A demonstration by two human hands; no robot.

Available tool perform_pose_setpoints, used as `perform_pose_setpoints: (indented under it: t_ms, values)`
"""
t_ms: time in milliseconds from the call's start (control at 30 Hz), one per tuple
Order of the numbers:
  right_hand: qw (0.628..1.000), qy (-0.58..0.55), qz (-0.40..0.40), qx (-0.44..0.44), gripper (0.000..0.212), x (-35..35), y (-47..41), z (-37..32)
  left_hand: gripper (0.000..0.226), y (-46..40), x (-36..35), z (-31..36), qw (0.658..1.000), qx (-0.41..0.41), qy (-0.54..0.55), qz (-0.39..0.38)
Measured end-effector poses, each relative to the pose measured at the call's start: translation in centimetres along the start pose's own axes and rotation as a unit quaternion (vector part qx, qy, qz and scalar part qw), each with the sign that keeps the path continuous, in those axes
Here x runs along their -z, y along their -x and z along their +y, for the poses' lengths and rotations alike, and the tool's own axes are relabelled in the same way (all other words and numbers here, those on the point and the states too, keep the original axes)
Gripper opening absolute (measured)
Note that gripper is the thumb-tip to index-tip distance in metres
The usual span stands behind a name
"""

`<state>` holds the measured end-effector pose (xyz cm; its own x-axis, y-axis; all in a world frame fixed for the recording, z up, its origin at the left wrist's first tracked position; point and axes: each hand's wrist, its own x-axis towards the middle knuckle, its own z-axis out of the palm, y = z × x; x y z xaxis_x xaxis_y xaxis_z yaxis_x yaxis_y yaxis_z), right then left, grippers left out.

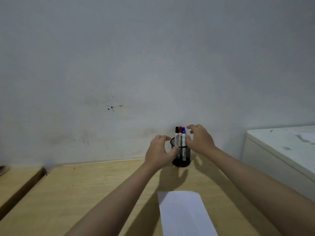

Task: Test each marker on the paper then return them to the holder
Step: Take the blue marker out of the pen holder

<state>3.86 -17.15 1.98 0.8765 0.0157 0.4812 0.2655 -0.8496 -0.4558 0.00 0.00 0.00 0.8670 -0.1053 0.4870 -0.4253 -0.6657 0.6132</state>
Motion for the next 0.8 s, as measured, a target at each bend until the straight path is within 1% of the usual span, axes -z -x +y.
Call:
perform_pose_setpoints:
  t_ms: [133, 267, 400, 533, 633, 800]
  values:
    - [0.999, 0.033, -0.028, -0.022, 0.046, -0.3, -1.5, 0.7, 0.044, -0.6, -1.6, -0.6, 0.999, 0.022, -0.026, -0.011]
    - [0.996, 0.07, -0.048, -0.018, 0.05, -1.4, -3.2, 1.3, 0.046, -2.1, -3.1, -1.6, 0.998, 0.033, -0.044, 0.003]
    - [0.996, 0.083, -0.043, -0.012, 0.048, -2.6, -4.4, 1.7, 0.044, -3.0, -4.4, -2.5, 0.997, 0.029, -0.068, 0.011]
    - [0.996, 0.084, -0.037, -0.003, 0.04, -3.5, -4.9, 2.3, 0.04, -3.5, -5.1, -3.2, 0.996, 0.038, -0.075, 0.02]
    - [0.999, 0.053, -0.011, 0.004, 0.032, -3.7, -4.9, 2.6, 0.037, -3.5, -5.4, -3.4, 0.997, 0.039, -0.059, 0.04]
    - [0.997, -0.069, 0.032, 0.022, 0.012, -3.3, -4.3, 2.6, 0.034, -3.8, -5.5, -3.4, 0.996, 0.042, -0.059, 0.056]
